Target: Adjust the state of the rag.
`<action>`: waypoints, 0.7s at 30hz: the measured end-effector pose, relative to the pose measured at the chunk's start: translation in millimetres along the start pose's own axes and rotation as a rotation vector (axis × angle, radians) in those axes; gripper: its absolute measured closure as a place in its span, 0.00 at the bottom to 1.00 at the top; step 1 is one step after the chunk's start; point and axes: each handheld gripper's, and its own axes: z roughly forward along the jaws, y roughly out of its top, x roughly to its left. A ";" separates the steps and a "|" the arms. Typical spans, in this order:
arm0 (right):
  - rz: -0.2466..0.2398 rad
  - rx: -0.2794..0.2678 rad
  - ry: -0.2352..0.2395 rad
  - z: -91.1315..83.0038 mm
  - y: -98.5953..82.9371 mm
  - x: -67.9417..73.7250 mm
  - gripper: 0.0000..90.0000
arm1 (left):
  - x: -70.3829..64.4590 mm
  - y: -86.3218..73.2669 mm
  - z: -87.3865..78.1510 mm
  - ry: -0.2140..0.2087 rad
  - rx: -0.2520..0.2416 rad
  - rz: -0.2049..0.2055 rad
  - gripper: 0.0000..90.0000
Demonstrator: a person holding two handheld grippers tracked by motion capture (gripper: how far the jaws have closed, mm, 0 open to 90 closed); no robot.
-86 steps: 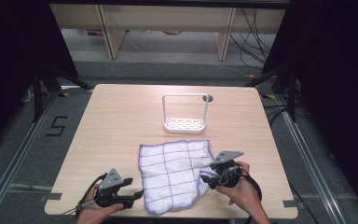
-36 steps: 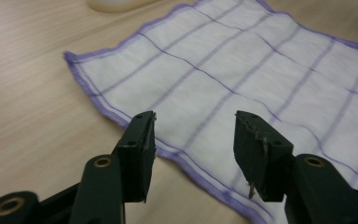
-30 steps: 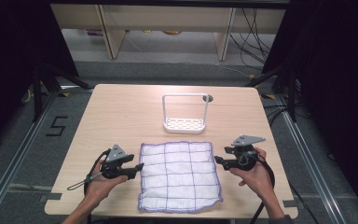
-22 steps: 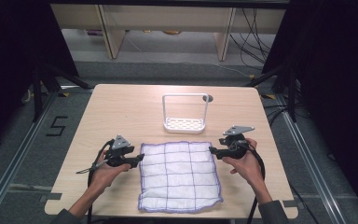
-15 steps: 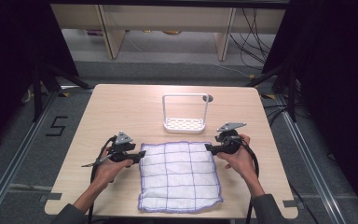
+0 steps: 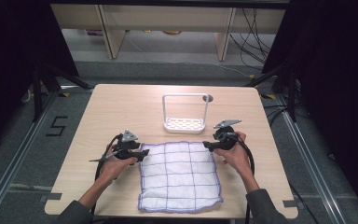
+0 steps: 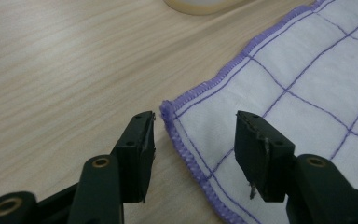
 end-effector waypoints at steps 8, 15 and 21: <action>0.009 0.058 -0.023 14.1 2.9 3.5 0.51 | 0.3 -0.1 2.7 -0.006 -0.001 0.032 0.72; 0.011 0.079 -0.035 22.3 -0.4 -1.2 0.60 | 2.5 -1.3 2.7 -0.001 -0.004 0.070 0.90; 0.004 0.072 -0.001 27.1 -3.5 0.2 0.78 | 7.2 -1.6 3.2 0.002 -0.007 0.088 0.96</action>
